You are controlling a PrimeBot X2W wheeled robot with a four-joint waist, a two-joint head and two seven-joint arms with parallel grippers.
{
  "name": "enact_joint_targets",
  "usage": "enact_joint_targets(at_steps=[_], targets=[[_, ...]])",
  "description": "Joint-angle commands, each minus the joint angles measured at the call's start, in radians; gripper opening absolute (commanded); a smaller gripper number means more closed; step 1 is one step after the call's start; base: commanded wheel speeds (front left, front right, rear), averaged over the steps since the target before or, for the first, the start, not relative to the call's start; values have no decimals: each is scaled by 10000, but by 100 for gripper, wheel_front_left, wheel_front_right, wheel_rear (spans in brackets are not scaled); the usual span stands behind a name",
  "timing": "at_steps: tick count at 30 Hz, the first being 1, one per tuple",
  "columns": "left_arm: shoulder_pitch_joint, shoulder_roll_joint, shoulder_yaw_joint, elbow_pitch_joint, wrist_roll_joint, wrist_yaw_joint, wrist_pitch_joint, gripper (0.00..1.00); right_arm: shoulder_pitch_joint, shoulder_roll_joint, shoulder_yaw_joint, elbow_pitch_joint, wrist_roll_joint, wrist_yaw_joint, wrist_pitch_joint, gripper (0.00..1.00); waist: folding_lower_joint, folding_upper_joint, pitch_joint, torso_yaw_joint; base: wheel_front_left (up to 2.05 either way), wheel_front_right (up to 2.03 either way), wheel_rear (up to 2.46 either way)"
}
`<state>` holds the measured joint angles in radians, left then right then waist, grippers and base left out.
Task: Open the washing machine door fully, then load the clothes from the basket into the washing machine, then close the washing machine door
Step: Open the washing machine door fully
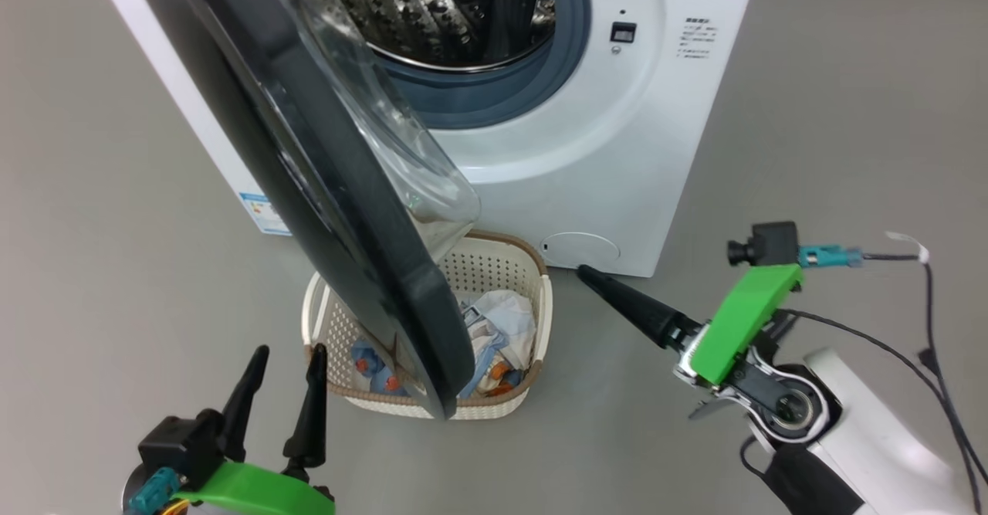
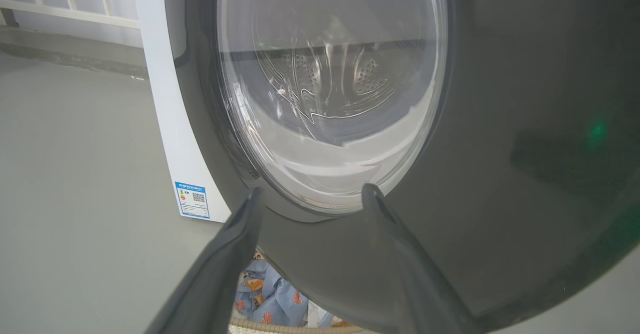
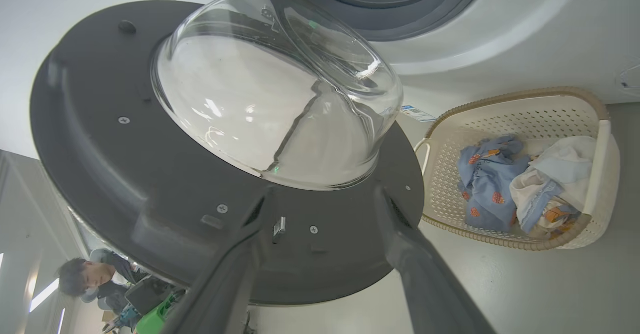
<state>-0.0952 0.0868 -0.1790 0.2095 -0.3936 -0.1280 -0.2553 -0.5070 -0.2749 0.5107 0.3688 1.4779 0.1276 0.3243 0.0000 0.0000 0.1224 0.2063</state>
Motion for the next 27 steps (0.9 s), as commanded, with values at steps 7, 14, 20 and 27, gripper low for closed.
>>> enact_joint_targets(at_steps=[7, 14, 20, 27], targets=[[88, 296, 551, -181, -49, -27, -65, 100, 538, -680, 292, -209, -404, 31, -1114, 100, 0, 0, -244, -323, 0, 0, 0], [344, 349, 774, -230, -45, -27, -65, 100, 1083, -1200, 464, -3, -317, 31, -1984, 100, 0, 0, -409, -614, 0, 0, 0], [458, 374, 886, -283, -40, -27, -65, 100, 1414, -1616, 645, 251, -333, 31, -2600, 100, 0, 0, -431, -830, 0, 0, 0], [519, 368, 1036, -306, -21, -27, -65, 100, 1493, -2004, 816, 567, -495, 31, -3348, 100, 0, 0, -424, -1031, 0, 0, 0]])
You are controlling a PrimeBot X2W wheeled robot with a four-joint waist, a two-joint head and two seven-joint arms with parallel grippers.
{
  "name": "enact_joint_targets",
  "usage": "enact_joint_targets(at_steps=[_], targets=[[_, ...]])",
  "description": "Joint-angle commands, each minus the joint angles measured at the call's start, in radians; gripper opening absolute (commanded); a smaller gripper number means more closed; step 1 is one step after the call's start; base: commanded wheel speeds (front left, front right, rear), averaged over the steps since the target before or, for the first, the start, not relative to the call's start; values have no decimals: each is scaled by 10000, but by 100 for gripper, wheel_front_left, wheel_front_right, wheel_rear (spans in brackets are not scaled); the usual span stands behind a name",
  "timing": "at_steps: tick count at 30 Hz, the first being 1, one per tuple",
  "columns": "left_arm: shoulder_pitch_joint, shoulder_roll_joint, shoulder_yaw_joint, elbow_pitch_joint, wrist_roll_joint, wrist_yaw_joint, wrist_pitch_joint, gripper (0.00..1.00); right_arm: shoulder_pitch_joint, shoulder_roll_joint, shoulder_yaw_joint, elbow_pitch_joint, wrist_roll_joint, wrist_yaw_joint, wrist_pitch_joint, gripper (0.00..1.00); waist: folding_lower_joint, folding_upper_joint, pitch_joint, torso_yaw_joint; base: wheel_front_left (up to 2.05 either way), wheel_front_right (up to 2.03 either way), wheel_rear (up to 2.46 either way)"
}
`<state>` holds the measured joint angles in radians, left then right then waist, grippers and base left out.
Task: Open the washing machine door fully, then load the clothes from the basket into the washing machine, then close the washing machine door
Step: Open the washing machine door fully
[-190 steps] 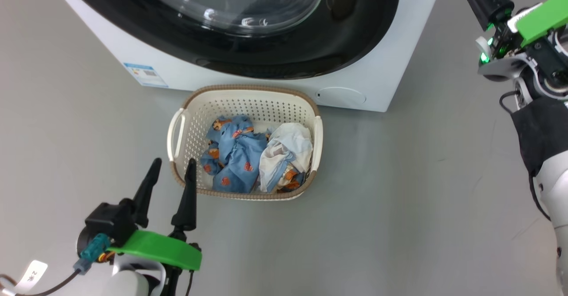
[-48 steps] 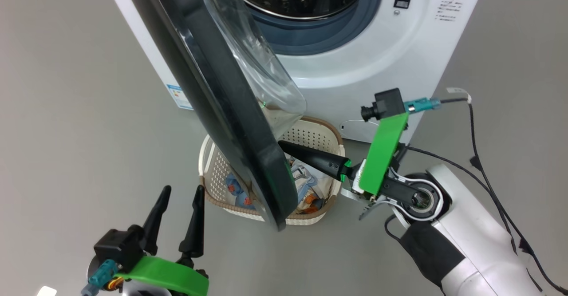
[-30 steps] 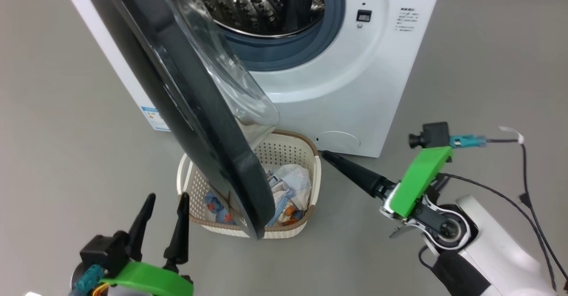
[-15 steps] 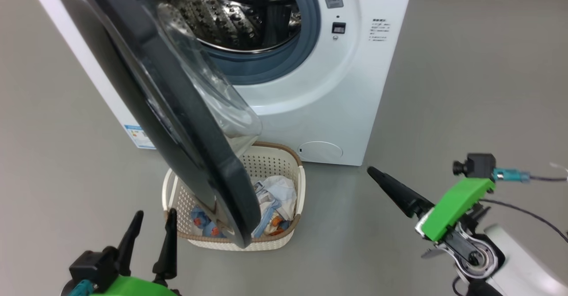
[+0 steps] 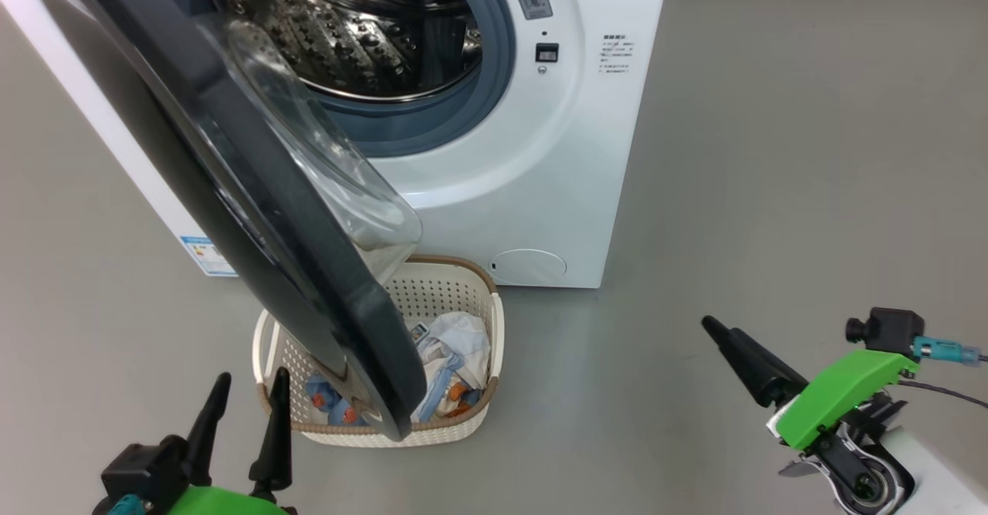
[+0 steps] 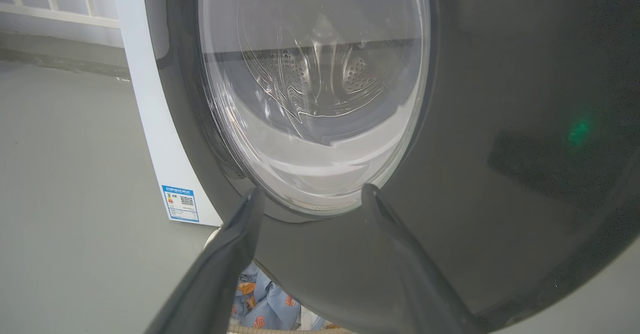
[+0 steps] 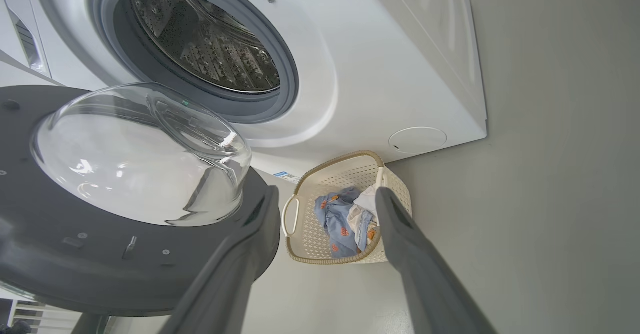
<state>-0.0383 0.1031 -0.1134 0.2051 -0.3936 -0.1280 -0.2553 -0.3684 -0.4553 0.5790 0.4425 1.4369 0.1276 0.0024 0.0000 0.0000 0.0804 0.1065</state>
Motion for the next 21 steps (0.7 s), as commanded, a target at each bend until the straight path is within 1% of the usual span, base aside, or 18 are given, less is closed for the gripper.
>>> enact_joint_targets(at_steps=[1, 10, 13, 16, 17, 21], targets=[[-39, 200, 397, -257, -13, -27, -65, 100, 118, -270, 186, -117, -155, 31, -278, 100, 0, 0, -9, -54, 0, 0, 0], [75, 122, 540, -239, 34, -27, -65, 100, 206, -811, 959, 522, -1206, 31, -2078, 100, 0, 0, -73, -147, 0, 0, 0], [80, 106, 574, -239, 46, -27, -65, 100, 167, -858, 1112, 774, -1547, 31, -2449, 100, 0, 0, -59, -156, 0, 0, 0], [81, 96, 604, -248, 58, -27, -65, 100, 107, -897, 1174, 1056, -2132, 31, -2607, 100, 0, 0, -44, -163, 0, 0, 0], [82, 94, 617, -251, 62, -27, -65, 100, 100, -847, 1079, 1120, -2248, 31, -2624, 100, 0, 0, -39, -167, 0, 0, 0], [94, 83, 673, -275, 85, -27, -65, 100, 194, -568, -85, 1120, -3164, 31, -2637, 100, 0, 0, -20, -194, 0, 0, 0]])
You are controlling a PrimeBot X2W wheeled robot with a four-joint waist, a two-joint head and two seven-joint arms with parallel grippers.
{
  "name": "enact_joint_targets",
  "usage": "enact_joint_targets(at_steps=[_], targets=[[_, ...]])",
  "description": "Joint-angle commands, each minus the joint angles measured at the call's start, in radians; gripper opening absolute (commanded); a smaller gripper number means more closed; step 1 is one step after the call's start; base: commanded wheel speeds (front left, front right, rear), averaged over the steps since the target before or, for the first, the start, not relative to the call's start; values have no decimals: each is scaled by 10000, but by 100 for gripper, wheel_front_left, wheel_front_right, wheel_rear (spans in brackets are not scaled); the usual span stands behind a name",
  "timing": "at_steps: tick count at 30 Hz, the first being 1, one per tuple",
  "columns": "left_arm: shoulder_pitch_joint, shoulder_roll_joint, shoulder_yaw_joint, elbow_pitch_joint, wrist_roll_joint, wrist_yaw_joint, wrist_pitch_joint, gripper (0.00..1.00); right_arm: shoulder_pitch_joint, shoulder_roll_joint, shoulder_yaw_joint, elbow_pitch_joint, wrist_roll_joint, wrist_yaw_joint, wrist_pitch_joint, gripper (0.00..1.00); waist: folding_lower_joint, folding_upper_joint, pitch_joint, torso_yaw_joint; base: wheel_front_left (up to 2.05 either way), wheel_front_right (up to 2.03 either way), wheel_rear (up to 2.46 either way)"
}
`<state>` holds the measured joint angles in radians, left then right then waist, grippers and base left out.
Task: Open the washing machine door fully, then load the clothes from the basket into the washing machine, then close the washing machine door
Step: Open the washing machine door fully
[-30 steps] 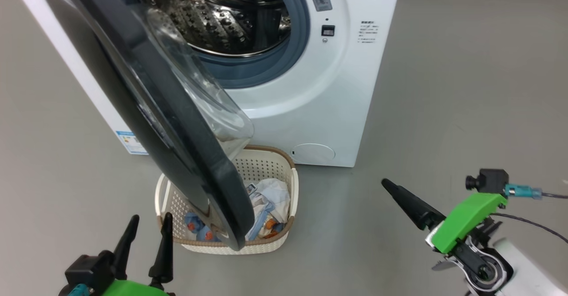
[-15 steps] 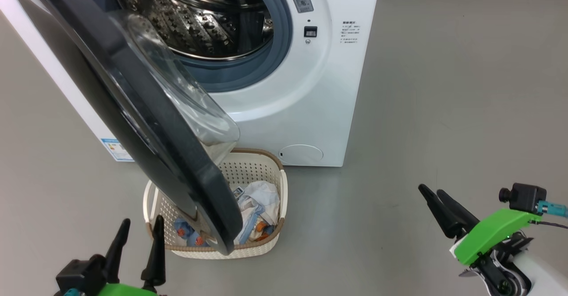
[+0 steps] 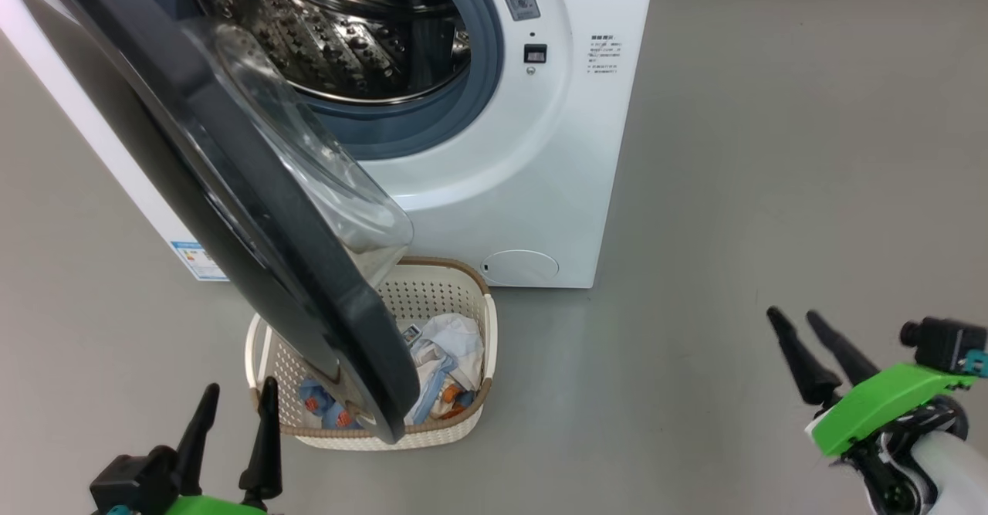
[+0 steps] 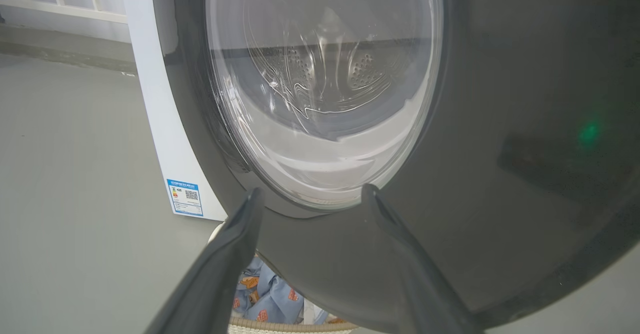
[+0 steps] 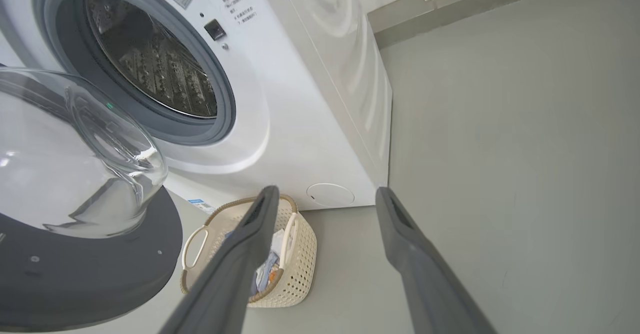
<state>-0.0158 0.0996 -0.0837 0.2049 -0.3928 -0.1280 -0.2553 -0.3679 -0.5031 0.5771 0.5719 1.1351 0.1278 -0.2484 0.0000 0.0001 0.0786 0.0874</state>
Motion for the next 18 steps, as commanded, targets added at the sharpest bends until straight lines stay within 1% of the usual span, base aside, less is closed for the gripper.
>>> enact_joint_targets(at_steps=[1, 5, 18], targets=[[-126, 115, 384, -276, 82, -27, -65, 100, 269, -10, -384, -185, -414, 29, -129, 100, 0, -1, -6, -5, 0, 0, 0], [-100, 103, 418, -292, 97, -27, -65, 100, 611, 320, -1378, -356, -1558, 29, -131, 100, 0, -1, -27, -4, 0, 0, 0], [-41, 52, 454, -300, 125, -27, -65, 100, 1656, 1341, -3978, -1287, -5156, 29, -133, 100, 0, -1, -82, 77, 0, 0, 0]])
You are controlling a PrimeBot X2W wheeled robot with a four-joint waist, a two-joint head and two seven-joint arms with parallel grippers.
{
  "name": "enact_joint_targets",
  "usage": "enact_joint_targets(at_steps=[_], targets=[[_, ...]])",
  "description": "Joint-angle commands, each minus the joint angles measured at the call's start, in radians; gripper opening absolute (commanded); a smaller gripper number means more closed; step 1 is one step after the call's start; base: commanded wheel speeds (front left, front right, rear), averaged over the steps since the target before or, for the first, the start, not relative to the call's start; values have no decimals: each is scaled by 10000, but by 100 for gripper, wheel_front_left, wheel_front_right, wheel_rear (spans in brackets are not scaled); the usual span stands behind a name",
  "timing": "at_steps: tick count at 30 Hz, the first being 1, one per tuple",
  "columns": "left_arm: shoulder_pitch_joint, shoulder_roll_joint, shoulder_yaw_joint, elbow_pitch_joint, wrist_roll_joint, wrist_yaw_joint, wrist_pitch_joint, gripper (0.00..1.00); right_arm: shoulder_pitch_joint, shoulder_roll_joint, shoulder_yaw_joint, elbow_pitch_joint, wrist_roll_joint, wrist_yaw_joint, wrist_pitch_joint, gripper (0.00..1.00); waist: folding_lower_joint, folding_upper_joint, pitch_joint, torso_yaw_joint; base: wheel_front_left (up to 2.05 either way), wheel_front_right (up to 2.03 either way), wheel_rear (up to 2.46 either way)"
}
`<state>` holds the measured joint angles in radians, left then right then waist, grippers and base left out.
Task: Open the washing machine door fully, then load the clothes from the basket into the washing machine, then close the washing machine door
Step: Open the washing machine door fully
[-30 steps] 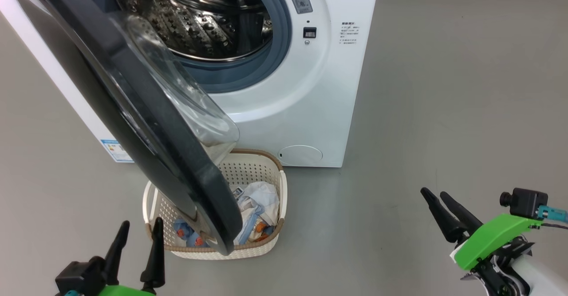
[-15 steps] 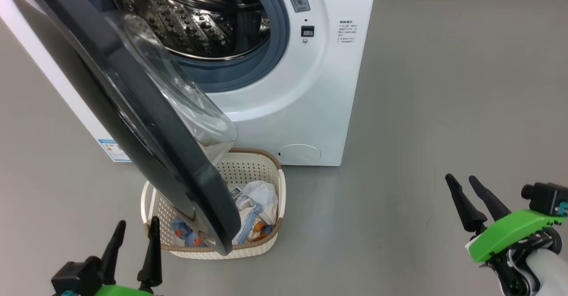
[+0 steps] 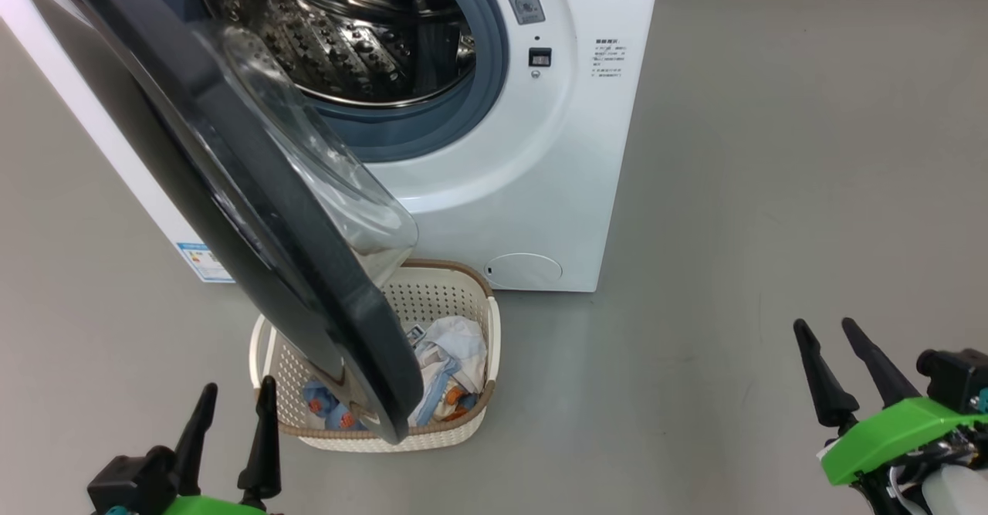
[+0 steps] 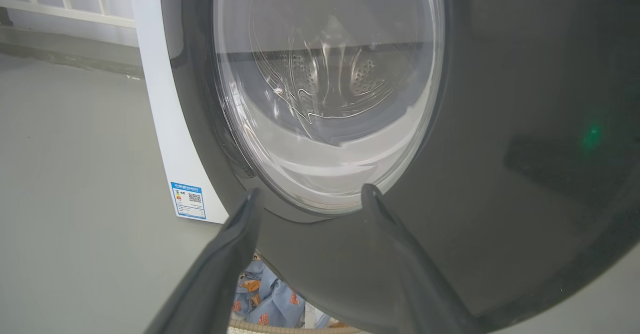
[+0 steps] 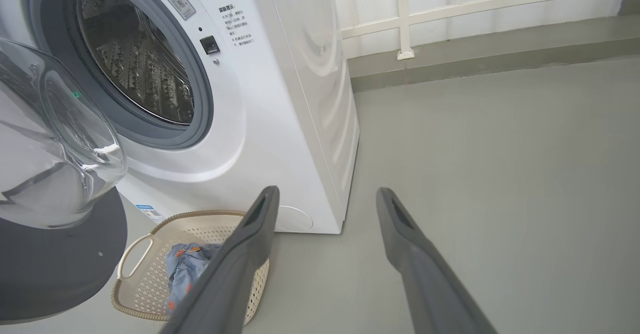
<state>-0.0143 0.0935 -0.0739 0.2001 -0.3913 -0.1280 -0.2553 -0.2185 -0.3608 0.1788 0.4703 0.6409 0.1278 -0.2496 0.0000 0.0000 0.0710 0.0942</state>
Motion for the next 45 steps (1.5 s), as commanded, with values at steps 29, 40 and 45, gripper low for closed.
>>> enact_joint_targets(at_steps=[29, 40, 45], targets=[[-183, -28, 516, -561, -249, -27, -65, 0, 924, 749, -1379, -150, -1860, 29, -122, 100, 0, 0, -112, 269, 0, 0, 0], [-425, -240, 1267, -3325, -321, -27, -65, 0, 1013, 727, -1482, -223, -1817, 29, -122, 100, 0, 0, -144, 391, 0, 0, 0], [-441, -355, 717, -4911, 8, -27, -65, 0, 1007, 698, -1504, -292, -1881, 29, -122, 100, 0, 0, -121, 414, 0, 0, 0]])
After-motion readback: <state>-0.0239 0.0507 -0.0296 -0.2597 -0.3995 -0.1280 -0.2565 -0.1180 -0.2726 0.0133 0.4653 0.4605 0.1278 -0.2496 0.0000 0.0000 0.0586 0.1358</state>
